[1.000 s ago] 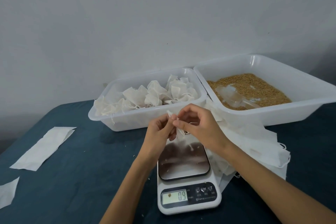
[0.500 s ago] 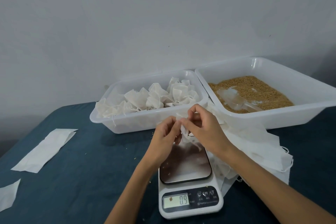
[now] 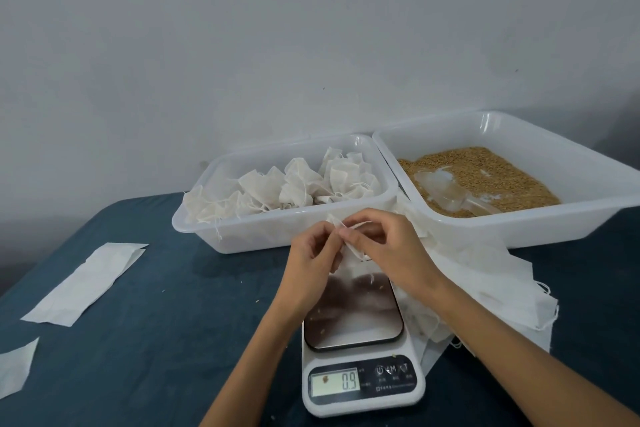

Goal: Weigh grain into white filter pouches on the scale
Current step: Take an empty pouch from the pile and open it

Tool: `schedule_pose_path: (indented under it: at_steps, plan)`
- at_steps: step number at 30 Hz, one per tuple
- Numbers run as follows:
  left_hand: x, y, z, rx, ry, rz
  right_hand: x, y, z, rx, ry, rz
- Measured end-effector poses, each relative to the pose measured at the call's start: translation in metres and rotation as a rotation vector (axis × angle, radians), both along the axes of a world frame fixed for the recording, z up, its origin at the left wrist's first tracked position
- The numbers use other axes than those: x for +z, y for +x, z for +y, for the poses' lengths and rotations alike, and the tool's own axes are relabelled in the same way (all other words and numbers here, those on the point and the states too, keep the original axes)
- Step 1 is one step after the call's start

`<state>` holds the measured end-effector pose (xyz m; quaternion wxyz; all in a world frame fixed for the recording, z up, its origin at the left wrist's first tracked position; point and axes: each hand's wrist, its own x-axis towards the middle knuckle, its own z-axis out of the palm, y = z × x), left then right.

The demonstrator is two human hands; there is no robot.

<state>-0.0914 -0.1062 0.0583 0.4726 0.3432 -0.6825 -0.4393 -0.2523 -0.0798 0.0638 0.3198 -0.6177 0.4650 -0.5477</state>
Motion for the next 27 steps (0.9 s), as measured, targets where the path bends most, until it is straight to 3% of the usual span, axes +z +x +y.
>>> schedule_pose_path:
  at_steps: [3,7,12,15,19,22,24,27]
  plan:
    - [-0.001,0.000,-0.001,0.024,0.022,0.002,-0.001,-0.002,0.000,-0.048,-0.051,0.017]
    - [0.001,-0.001,0.001,0.040,0.015,0.005,-0.003,0.000,0.001,-0.125,-0.154,0.282]
    - [0.001,-0.001,0.002,-0.037,-0.028,-0.002,0.002,0.000,0.002,0.018,-0.033,0.075]
    - [0.000,0.000,0.001,-0.037,0.066,0.101,0.006,-0.005,0.000,0.022,-0.008,-0.057]
    - [-0.002,0.002,-0.006,0.138,0.175,0.198,0.007,-0.011,-0.004,0.002,0.098,-0.394]
    - [-0.005,0.001,-0.006,0.065,0.288,0.251,0.007,-0.014,-0.004,0.020,0.126,-0.490]
    - [-0.007,0.002,-0.005,0.033,0.292,0.294,0.005,-0.012,-0.005,-0.046,0.069,-0.402]
    - [-0.006,0.005,-0.006,0.146,0.166,0.282,0.000,-0.011,-0.006,-0.250,-0.087,-0.106]
